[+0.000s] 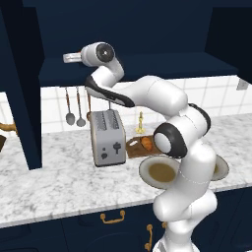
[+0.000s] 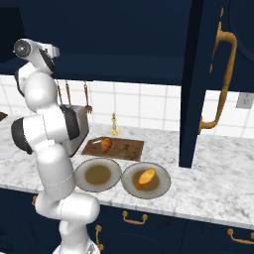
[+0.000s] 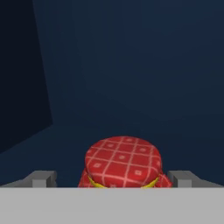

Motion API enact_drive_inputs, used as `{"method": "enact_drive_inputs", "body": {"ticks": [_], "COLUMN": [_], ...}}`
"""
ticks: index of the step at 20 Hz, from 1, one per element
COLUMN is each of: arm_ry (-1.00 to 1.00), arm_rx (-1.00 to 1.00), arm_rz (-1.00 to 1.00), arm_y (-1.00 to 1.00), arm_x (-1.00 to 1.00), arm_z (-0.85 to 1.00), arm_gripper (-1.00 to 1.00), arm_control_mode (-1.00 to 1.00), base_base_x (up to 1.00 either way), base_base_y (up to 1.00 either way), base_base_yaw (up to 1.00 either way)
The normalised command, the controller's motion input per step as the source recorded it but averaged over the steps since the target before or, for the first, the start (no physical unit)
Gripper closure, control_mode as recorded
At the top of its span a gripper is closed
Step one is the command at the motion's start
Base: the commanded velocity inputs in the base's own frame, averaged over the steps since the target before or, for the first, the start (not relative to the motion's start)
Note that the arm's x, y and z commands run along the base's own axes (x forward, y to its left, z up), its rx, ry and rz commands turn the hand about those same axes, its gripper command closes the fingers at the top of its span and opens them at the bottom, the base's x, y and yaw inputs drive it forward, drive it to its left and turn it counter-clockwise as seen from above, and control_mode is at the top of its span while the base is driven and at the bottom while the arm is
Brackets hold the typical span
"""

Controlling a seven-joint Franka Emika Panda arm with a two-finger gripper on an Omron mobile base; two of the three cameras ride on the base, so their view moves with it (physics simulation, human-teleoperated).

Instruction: From the different types of pastries on the counter, select a croissant and place it on the cutting board. Then retrieve a jar of jam from the cabinet and place it alongside the croissant on the cutting board.

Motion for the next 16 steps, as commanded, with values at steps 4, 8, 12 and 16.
{"method": "enact_drive_inputs", "body": {"ticks": [4,8,12,16], "arm_ry": [0.00,0.00,0.00,0.00], "arm_rx": [0.00,0.00,0.00,0.00], "arm_rz": [0.01,0.02,0.05,0.01], "arm_y": [0.00,-0.01,-0.12,-0.24], "arm_x": [0.12,0.27,0.31,0.02], "arm_z": [-0.32,-0.28,-0.44,-0.12], "arm_gripper": [-1.00,-1.00,1.00,1.00], "arm_control_mode": [-1.00,-1.00,-1.00,-1.00], "base_base_x": [0.00,0.00,0.00,0.00], "base_base_y": [0.00,0.00,0.00,0.00], "base_base_yaw": [0.00,0.00,0.00,0.00]}}
